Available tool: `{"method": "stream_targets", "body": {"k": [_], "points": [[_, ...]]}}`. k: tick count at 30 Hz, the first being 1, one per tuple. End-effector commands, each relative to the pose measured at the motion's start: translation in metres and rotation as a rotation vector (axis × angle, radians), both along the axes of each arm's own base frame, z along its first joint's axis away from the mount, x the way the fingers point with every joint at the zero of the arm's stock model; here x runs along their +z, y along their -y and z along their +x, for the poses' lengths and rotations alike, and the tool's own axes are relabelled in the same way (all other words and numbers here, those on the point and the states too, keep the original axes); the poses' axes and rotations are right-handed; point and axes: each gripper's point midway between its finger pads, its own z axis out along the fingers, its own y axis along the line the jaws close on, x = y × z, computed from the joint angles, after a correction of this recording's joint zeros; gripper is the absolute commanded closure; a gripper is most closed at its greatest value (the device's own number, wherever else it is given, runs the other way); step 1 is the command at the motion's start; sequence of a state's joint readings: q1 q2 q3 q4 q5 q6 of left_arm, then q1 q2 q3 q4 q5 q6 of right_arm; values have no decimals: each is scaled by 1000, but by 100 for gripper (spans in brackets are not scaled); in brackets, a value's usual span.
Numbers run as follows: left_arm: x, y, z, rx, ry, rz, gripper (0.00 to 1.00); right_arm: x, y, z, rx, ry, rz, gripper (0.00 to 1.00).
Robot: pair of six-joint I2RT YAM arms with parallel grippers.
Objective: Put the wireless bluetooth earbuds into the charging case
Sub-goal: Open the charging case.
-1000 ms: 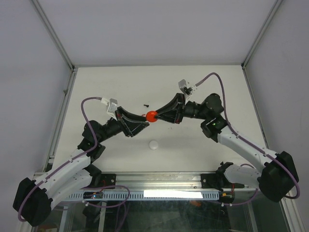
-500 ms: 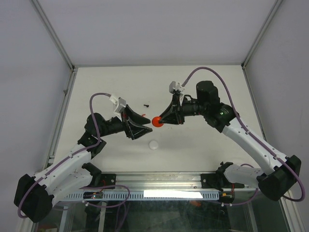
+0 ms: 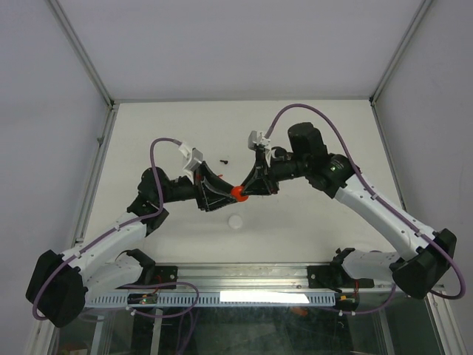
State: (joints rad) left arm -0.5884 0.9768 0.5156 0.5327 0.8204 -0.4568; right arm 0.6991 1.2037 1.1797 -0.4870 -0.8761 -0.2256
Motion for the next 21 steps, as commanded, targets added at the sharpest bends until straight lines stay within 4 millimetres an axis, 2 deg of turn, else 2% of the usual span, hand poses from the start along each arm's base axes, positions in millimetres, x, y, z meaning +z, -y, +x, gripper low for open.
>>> {"method": "stream_targets", "body": {"k": [1,5,9,13,14,21], "points": [[29,5,-6,-43,129,-56,58,22,-5,2,13,64,30,99],[26,7,-7,-51,125,-52,64,21,-9,2,17,68,22,99],[23,9,-8,-57,114,-47,74,21,-10,3,19,73,15,99],[22,9,-10,-54,124,-47,98,19,-11,1,21,80,-1,98],[21,8,-10,-54,131,-47,100,18,-10,3,14,84,-6,96],[14,4,-20,-60,229,-40,100,16,-2,17,-80,142,-39,76]]}}
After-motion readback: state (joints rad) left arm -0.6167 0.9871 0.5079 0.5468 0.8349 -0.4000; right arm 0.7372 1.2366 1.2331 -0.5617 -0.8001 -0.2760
